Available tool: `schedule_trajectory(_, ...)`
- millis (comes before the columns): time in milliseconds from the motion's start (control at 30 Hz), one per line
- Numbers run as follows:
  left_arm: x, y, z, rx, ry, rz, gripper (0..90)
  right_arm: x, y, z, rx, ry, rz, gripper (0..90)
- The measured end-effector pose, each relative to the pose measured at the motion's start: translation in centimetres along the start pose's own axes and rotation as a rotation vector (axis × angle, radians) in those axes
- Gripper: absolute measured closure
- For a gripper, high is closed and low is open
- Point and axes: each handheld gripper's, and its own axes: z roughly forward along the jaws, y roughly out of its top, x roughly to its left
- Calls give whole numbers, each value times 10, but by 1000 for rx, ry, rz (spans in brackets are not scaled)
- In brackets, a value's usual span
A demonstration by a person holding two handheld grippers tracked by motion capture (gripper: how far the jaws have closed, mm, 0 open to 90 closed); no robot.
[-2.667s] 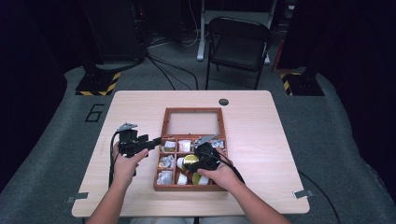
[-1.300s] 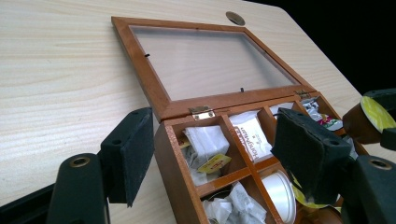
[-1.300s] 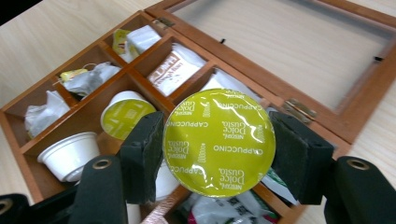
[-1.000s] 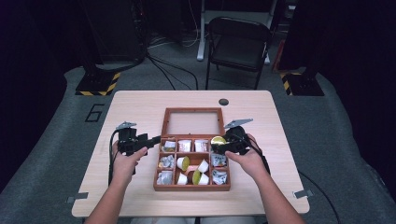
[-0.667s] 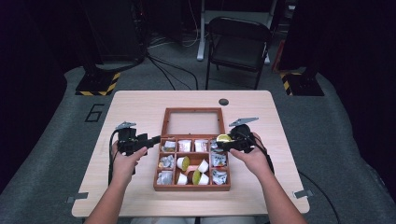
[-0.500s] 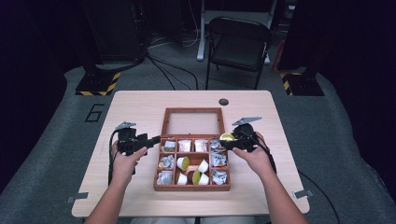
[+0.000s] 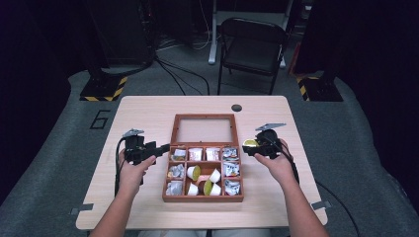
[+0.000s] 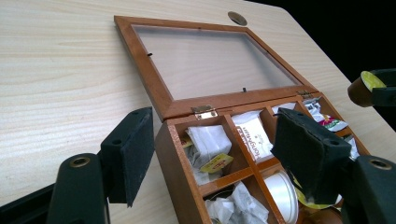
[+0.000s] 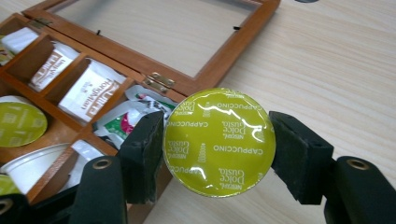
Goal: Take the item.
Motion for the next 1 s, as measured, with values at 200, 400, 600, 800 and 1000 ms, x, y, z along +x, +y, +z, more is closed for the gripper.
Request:
schedule_trajectory(200, 0, 0, 0, -1, 1, -1, 291, -10, -4, 2, -1, -27, 26, 379)
schedule_trajectory(400, 1, 0, 0, 3, 0, -3, 291, -23, -11, 6, 9, -67, 53, 379)
schedule_trajectory(600, 1, 0, 0, -1, 2, 0, 291, -36, -21, 13, 27, -85, 102, 379)
schedule_trajectory(800, 2, 0, 0, 0, 2, -3, 291, -46, -30, 20, 48, -126, 118, 379)
schedule_trajectory(1000, 2, 0, 0, 2, 2, -3, 291, -53, -37, 26, 68, -137, 140, 379)
